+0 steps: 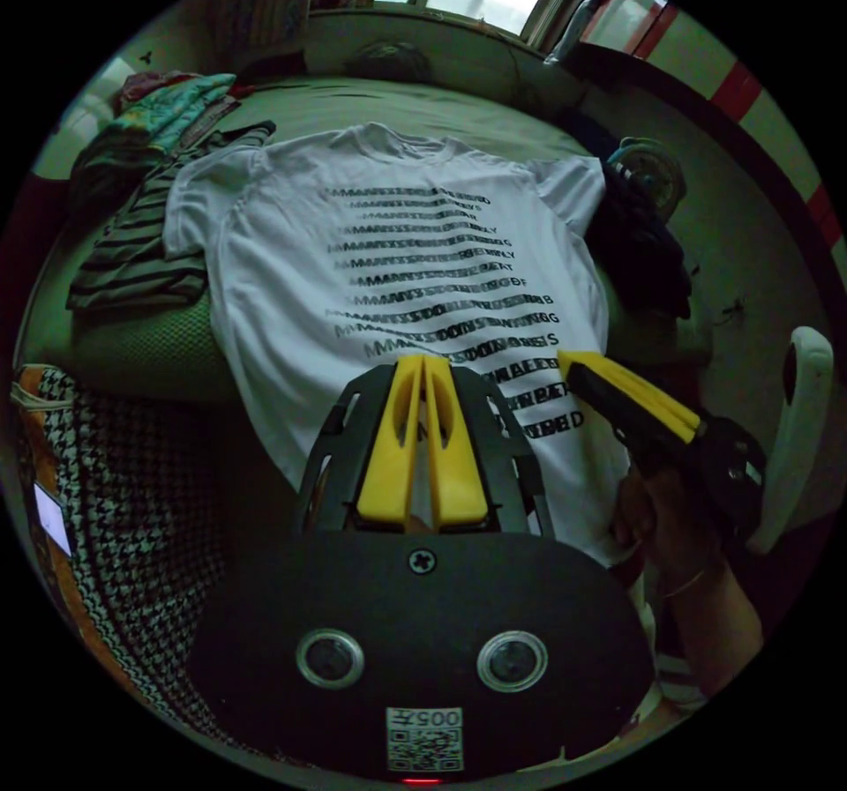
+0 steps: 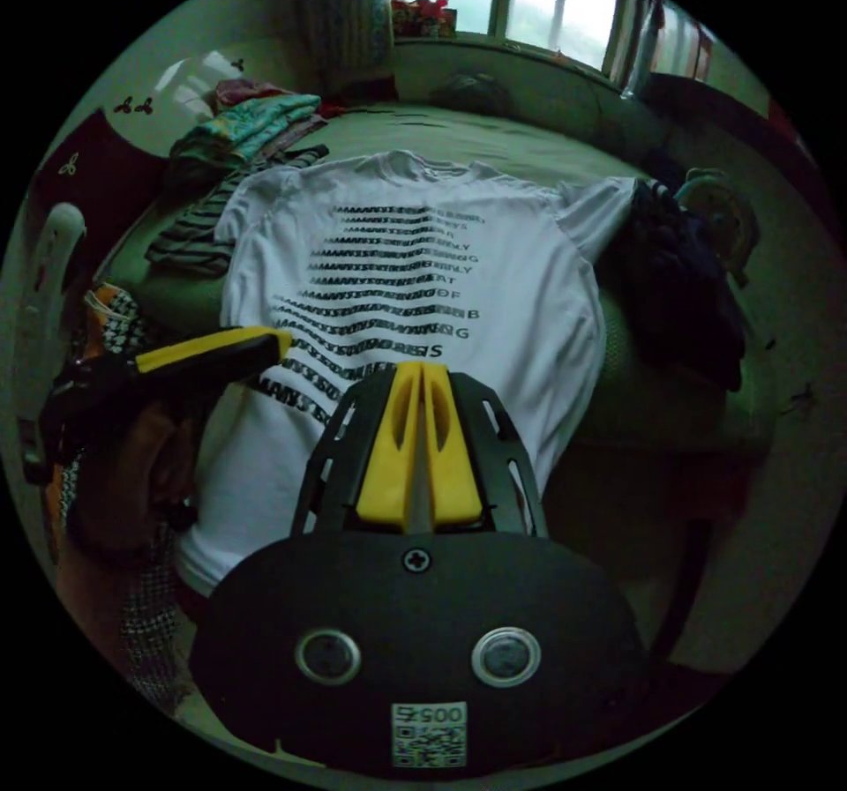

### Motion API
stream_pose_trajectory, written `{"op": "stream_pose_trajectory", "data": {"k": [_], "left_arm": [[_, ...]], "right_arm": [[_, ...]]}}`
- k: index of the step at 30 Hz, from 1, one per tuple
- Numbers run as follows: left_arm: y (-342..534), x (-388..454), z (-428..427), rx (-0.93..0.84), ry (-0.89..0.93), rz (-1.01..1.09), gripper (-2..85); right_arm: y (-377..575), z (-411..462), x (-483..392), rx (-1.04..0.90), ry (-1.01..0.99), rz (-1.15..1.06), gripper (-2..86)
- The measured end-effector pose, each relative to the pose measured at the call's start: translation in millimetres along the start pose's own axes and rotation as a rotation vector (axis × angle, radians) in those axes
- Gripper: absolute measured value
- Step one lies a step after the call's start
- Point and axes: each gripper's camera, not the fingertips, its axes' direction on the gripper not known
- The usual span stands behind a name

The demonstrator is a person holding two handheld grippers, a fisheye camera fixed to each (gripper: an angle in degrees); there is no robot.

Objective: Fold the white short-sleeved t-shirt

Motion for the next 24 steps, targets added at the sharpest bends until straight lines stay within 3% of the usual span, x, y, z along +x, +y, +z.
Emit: {"op": "stream_pose_trajectory", "data": {"k": [6, 11, 24], "left_arm": [[-6.6, 16.9, -1.1, -0.002, -0.087, 0.028, -0.6], [-10.5, 15.1, -1.5, 0.003, -0.032, 0.003, -0.7], [-23.8, 29.0, -2.5, 0.003, -0.12, 0.024, -0.6]], "right_arm": [[-1.9, 5.1, -19.1, 0.011, 0.11, -0.082, -1.0], [-8.7, 10.0, 0.3, 0.015, -0.02, -0.015, -0.9], [-34.7, 28.6, -10.7, -0.01, -0.059, -0.109, -1.0]]}}
